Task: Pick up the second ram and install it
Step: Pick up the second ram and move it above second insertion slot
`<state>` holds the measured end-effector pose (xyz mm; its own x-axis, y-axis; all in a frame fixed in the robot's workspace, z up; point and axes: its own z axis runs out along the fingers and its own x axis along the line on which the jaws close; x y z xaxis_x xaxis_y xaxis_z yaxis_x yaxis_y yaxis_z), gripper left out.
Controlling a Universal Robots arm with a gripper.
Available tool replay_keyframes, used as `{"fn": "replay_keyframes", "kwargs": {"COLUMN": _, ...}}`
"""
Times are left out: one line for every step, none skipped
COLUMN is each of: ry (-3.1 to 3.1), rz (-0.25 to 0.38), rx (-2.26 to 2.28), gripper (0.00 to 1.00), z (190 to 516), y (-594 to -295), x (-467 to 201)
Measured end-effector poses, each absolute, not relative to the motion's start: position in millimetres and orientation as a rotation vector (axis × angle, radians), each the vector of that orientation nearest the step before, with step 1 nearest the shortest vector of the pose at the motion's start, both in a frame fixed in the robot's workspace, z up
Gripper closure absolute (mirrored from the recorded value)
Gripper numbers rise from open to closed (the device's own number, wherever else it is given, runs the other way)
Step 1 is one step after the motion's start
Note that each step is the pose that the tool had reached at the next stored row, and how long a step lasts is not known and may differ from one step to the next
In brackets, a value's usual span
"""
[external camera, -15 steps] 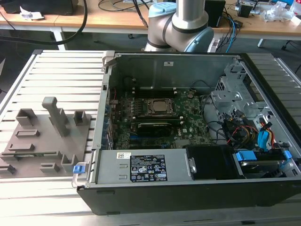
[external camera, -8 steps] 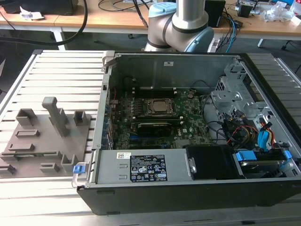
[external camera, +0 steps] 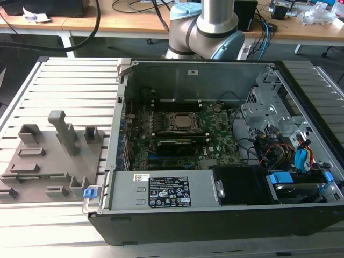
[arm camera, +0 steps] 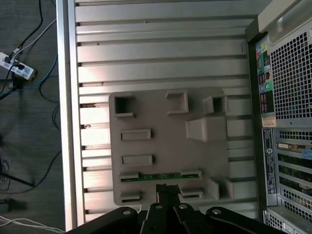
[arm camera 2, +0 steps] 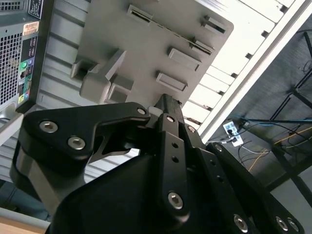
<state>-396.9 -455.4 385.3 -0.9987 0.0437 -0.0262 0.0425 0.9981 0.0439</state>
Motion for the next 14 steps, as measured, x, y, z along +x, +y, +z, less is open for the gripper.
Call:
{"fn": "replay_keyframes", "kwargs": {"ry": 3.114, "rz": 0.068, "rx": 0.049, "gripper": 0.89, "z": 385.3, "y": -455.4, "x": -396.9}}
{"fn": "replay_keyframes", "kwargs": {"ry": 3.114, "rz": 0.068, "rx": 0.021, "gripper": 0.89, "z": 385.3, "y": -455.4, "x": -396.9}}
{"fn": "replay_keyframes", "kwargs": {"ry": 3.114, "rz": 0.068, "rx": 0.0, "gripper": 0.89, "z": 385.2, "y": -455.4, "x": -396.9}}
{"fn": "replay_keyframes", "kwargs": {"ry": 3.115, "rz": 0.069, "rx": -0.022, "gripper": 0.89, "z": 385.3, "y": -455.4, "x": -396.9}}
{"fn": "replay_keyframes", "kwargs": {"ry": 3.115, "rz": 0.069, "rx": -0.052, "gripper": 0.89, "z": 385.3, "y": -455.4, "x": -396.8}}
{"fn": "replay_keyframes", "kwargs": {"ry": 3.114, "rz": 0.07, "rx": -0.097, "gripper": 0.89, "z": 385.3, "y": -455.4, "x": -396.9}}
{"fn": "replay_keyframes", "kwargs": {"ry": 3.113, "rz": 0.07, "rx": -0.154, "gripper": 0.89, "z": 385.2, "y": -455.4, "x": -396.8}}
{"fn": "replay_keyframes", "kwargs": {"ry": 3.11, "rz": 0.071, "rx": -0.209, "gripper": 0.89, "z": 385.3, "y": -455.4, "x": -396.8}}
{"fn": "replay_keyframes", "kwargs": {"ry": 3.108, "rz": 0.072, "rx": -0.252, "gripper": 0.89, "z": 385.3, "y": -455.4, "x": -396.8}}
{"fn": "replay_keyframes", "kwargs": {"ry": 3.106, "rz": 0.072, "rx": -0.282, "gripper": 0.89, "z": 385.2, "y": -455.4, "x": -396.8}}
{"fn": "replay_keyframes", "kwargs": {"ry": 3.101, "rz": 0.073, "rx": -0.335, "gripper": 0.89, "z": 385.3, "y": -455.4, "x": -396.8}}
{"fn": "replay_keyframes", "kwargs": {"ry": 3.094, "rz": 0.073, "rx": -0.409, "gripper": 0.89, "z": 385.3, "y": -455.4, "x": -396.8}}
{"fn": "replay_keyframes", "kwargs": {"ry": 3.09, "rz": 0.074, "rx": -0.434, "gripper": 0.89, "z": 385.3, "y": -455.4, "x": -396.8}}
{"fn": "replay_keyframes", "kwargs": {"ry": 3.085, "rz": 0.074, "rx": -0.477, "gripper": 0.89, "z": 385.3, "y": -455.4, "x": -396.9}}
